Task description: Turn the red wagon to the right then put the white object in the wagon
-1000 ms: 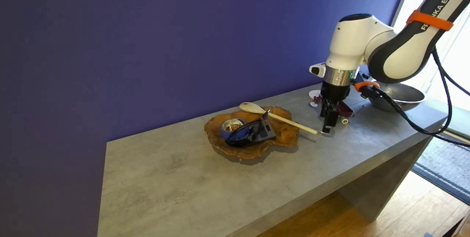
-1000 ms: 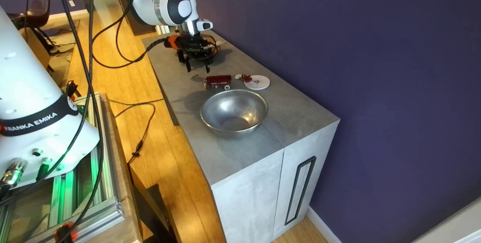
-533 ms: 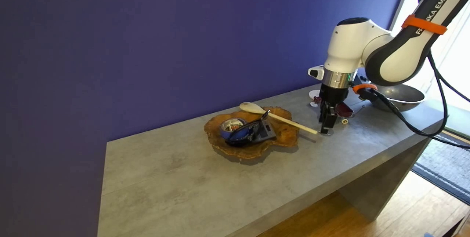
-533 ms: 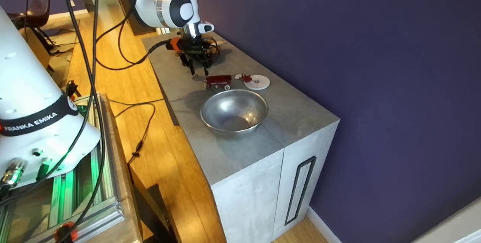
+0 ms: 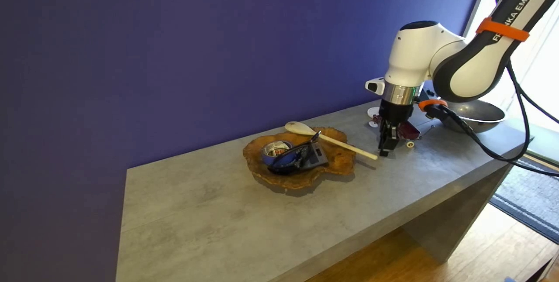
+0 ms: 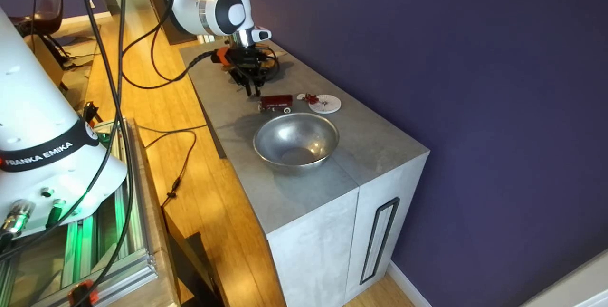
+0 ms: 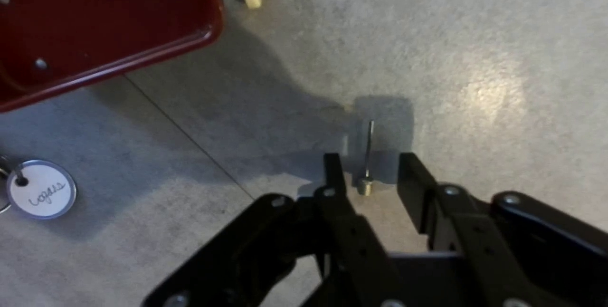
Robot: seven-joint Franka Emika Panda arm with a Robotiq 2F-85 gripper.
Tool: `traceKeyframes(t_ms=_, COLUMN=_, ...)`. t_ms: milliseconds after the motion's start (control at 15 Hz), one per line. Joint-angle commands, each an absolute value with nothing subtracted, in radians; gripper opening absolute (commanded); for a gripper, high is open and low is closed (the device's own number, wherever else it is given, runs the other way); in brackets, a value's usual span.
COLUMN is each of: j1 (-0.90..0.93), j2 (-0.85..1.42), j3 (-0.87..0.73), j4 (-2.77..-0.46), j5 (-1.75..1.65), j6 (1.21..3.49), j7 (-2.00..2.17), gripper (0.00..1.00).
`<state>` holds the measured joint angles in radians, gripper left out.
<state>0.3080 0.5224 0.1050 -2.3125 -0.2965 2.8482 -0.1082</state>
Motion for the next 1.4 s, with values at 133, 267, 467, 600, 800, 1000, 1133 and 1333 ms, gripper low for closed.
traceKeyframes(t_ms=133, j1=0.301, j2=0.541, j3=0.111, j4=-2.293, j5=-0.305, j6=2.854, j7=-0.135, gripper=0.62)
traceKeyframes(t_ms=267, j1=0.3, j2=0.544, j3=0.111, j4=-2.29, j5=-0.306, j6=2.855, j7=-0.14, gripper=0.37)
traceKeyframes(t_ms=467, j1=0.302, j2=0.549, j3=0.109, j4=-2.285, j5=-0.308, j6=2.855, j7=-0.145, gripper=0.21)
traceKeyframes(t_ms=600, j1=0.304, j2=0.556, j3=0.108, j4=-2.279, j5=-0.308, j6=2.853, j7=-0.147, gripper=0.06)
traceKeyframes(t_ms=800, j1=0.305, j2=0.563, j3=0.109, j4=-2.268, j5=-0.309, j6=2.851, j7=-0.15, gripper=0.0)
traceKeyframes(t_ms=1000, j1=0.307, j2=0.555, j3=0.111, j4=-2.271, j5=-0.307, j6=2.85, j7=-0.148, gripper=0.02)
traceKeyframes(t_ms=1133, j1=0.327, j2=0.518, j3=0.088, j4=-2.297, j5=-0.319, j6=2.851, j7=-0.122, gripper=0.02)
traceKeyframes(t_ms=1333, j1=0.355, j2=0.465, j3=0.04, j4=-2.337, j5=-0.337, j6=2.868, j7=-0.071, gripper=0.02)
